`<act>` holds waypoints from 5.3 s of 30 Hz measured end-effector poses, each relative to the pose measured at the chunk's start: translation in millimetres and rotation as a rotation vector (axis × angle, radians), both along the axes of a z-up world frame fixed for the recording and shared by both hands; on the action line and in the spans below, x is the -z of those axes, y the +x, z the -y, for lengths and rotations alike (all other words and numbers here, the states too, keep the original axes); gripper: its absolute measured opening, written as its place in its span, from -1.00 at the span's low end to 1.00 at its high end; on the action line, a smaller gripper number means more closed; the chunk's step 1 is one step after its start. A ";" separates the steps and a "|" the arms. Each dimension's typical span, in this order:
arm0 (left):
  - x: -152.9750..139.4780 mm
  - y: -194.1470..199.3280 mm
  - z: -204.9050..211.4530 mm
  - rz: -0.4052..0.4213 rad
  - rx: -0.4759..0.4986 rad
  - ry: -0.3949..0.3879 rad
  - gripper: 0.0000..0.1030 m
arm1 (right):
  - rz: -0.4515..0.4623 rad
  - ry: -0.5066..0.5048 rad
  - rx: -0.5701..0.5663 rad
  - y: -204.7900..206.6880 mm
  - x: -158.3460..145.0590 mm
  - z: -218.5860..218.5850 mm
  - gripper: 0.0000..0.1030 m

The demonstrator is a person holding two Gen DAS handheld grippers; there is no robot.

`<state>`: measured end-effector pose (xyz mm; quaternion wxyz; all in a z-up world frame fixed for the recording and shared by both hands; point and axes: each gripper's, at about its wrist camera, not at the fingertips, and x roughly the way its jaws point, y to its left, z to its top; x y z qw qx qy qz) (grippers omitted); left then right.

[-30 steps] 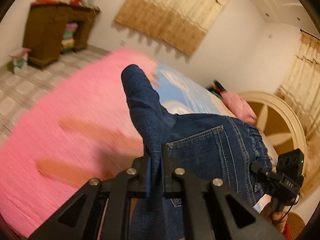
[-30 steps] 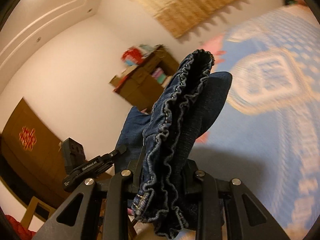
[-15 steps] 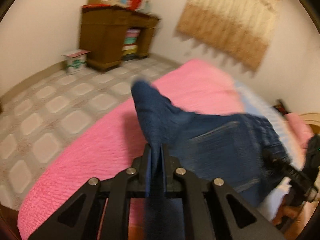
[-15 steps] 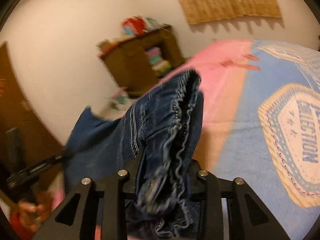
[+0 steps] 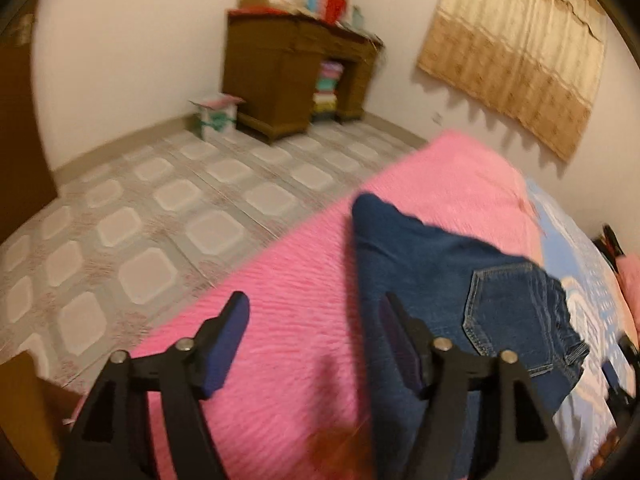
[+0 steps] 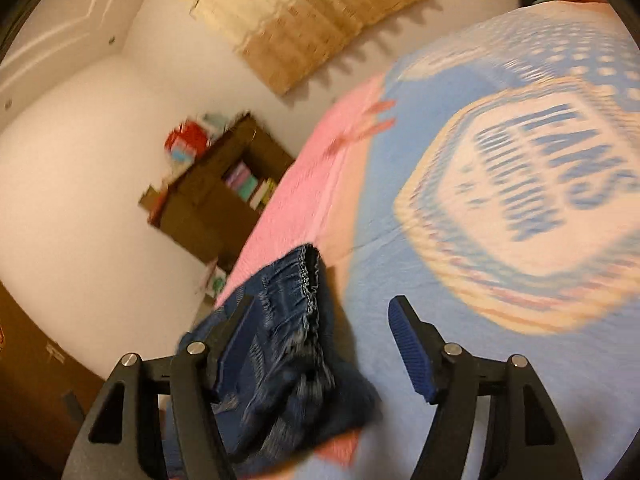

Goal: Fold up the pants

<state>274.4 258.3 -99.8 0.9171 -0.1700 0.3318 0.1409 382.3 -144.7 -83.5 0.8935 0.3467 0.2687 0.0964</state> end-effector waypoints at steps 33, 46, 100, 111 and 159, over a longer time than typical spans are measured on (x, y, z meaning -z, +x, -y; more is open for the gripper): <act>-75.9 -222.5 149.0 0.063 0.424 0.106 0.82 | 0.050 -0.263 0.204 -408.6 -36.6 23.6 0.32; -48.5 -237.1 177.2 -0.002 0.432 0.238 0.92 | 0.013 -0.340 0.181 -398.7 -39.7 -4.5 0.35; -105.0 -229.6 119.7 0.008 0.167 0.382 1.00 | 0.235 -0.466 0.051 -339.4 -140.5 -135.2 0.63; -109.1 -231.8 117.2 0.022 0.157 0.376 1.00 | 0.245 -0.466 0.065 -344.3 -141.8 -132.1 0.63; -118.0 -231.0 111.0 0.037 0.137 0.359 1.00 | 0.247 -0.455 0.071 -346.3 -141.7 -138.1 0.63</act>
